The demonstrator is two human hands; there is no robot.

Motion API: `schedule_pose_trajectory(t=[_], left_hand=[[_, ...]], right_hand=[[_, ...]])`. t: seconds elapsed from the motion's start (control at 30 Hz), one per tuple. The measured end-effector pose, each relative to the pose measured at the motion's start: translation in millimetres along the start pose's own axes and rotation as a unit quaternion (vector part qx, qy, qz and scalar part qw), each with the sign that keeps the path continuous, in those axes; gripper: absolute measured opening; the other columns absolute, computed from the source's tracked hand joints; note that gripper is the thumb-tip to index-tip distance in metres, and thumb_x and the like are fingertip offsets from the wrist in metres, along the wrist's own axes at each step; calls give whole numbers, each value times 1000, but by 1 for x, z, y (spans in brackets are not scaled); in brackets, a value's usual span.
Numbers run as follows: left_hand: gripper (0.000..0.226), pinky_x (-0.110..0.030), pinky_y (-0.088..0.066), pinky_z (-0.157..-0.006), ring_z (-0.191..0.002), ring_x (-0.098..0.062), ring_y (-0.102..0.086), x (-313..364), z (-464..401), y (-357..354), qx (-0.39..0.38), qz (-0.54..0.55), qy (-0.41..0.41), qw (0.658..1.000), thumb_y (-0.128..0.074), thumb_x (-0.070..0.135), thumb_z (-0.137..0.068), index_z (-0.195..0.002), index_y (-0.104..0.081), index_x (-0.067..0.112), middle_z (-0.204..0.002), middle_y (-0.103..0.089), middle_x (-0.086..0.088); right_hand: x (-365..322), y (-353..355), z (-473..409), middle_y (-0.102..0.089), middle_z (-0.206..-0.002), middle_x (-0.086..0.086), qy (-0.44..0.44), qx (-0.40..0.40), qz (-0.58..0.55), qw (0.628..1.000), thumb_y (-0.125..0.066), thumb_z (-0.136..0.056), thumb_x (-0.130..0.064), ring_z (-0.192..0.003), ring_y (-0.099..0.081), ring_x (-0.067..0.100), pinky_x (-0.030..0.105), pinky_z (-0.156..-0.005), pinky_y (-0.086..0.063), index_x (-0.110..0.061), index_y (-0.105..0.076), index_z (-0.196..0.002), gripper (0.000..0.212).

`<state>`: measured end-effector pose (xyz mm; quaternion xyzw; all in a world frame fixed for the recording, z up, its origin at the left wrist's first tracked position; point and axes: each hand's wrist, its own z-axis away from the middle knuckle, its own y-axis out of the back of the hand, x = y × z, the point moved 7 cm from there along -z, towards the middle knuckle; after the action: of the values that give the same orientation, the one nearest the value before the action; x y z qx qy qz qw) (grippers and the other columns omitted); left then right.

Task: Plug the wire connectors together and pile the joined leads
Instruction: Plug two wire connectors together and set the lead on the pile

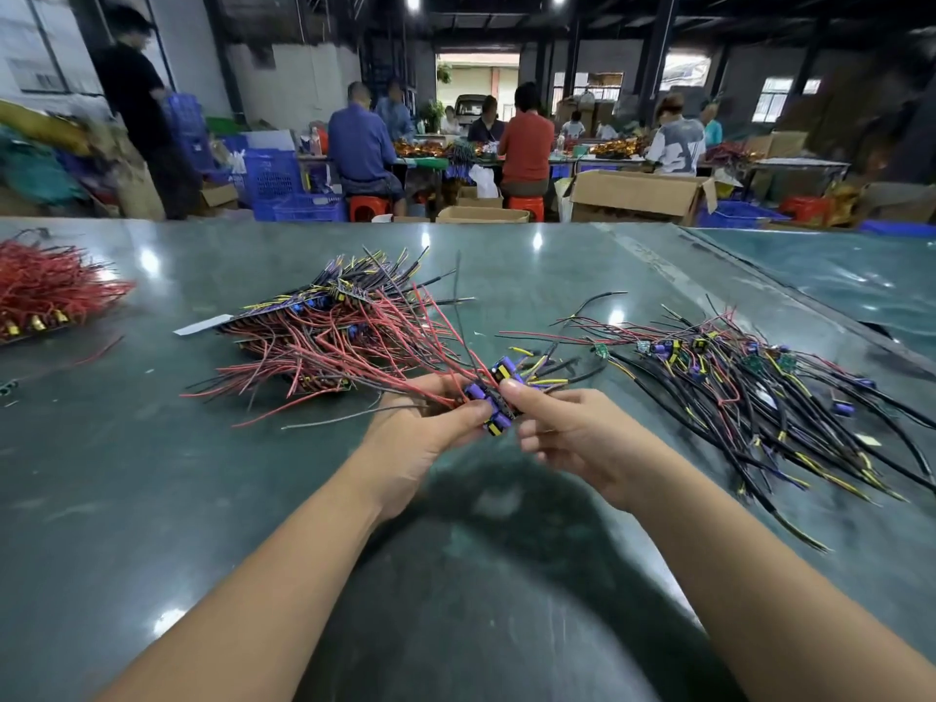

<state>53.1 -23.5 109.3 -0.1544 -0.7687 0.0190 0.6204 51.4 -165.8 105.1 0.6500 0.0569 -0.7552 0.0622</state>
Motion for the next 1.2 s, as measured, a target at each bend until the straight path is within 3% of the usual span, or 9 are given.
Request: schedule_pose_trajectory(t=[0.13,0.27,0.37,0.5,0.7,0.83,0.93,1.07,1.2], left_hand=[[18,-20,-55,-69,-76,-10,-67,-3,0,1,12,-43,9,999,-64,-10,-80,-91,-67,5,-81,-72,-1],[19,-23,-56,-75,-78,-16,-64,-3,0,4,28,-62,12,998,-67,-10,-78,-94,-64,-1,-84,-70,-9],[24,-25,-55,-77,-74,-13,-65,1,0,3,20,-53,0,998,-68,-10,-76,-81,-70,13,-80,-72,-4],[18,-25,-53,-77,-74,-13,-64,3,0,4,21,-82,-10,996,-68,-8,-77,-87,-68,8,-81,-71,-5],[23,-26,-56,-70,-66,-13,-62,6,-4,15,92,-86,-20,992,-66,-9,-80,-81,-64,13,-67,-68,3],[24,-20,-54,-59,-55,-6,-62,8,-6,22,129,-60,-29,989,-59,-9,-85,-81,-57,14,-60,-67,2],[19,-24,-53,-60,-54,-7,-62,10,-7,32,174,-52,-38,983,-60,-3,-87,-82,-56,14,-68,-67,-3],[15,-32,-53,-72,-61,-8,-63,18,-8,46,224,-27,-65,972,-59,0,-89,-82,-57,13,-71,-71,-1],[17,-23,-56,-66,-68,-8,-66,35,-7,56,245,44,-111,962,-59,3,-90,-80,-58,17,-74,-72,0]], right_hand=[[-6,22,1,-55,-71,-9,95,168,150,970,-83,-57,-50,-63,-49,8,23,-60,-36,-18,-50,-80,51],[-14,15,2,-54,-91,-9,184,161,248,937,-83,-64,-43,-77,-53,3,16,-64,-39,-26,-57,-89,40],[-21,9,4,-55,-97,-12,228,119,243,935,-79,-74,-29,-78,-59,-4,4,-66,-40,-34,-62,-82,20],[-24,4,10,-63,-90,-13,270,150,305,901,-74,-77,-19,-76,-61,-4,11,-69,-45,-40,-56,-77,27],[-25,21,10,-61,-69,-12,252,261,180,914,-69,-73,-19,-59,-55,-5,7,-54,-38,-27,-56,-72,15],[-29,37,14,-54,-66,-7,253,270,54,927,-59,-67,-24,-54,-46,-1,11,-53,-36,-18,-54,-74,11],[-32,41,18,-55,-69,-4,258,274,33,926,-61,-75,-12,-60,-50,4,14,-57,-40,-16,-55,-76,7],[-44,32,27,-57,-75,1,317,266,64,908,-61,-77,-9,-61,-49,0,12,-62,-43,-12,-56,-82,7],[-50,12,34,-57,-81,1,389,234,206,867,-62,-69,-7,-74,-53,10,18,-69,-46,-12,-54,-82,16]])
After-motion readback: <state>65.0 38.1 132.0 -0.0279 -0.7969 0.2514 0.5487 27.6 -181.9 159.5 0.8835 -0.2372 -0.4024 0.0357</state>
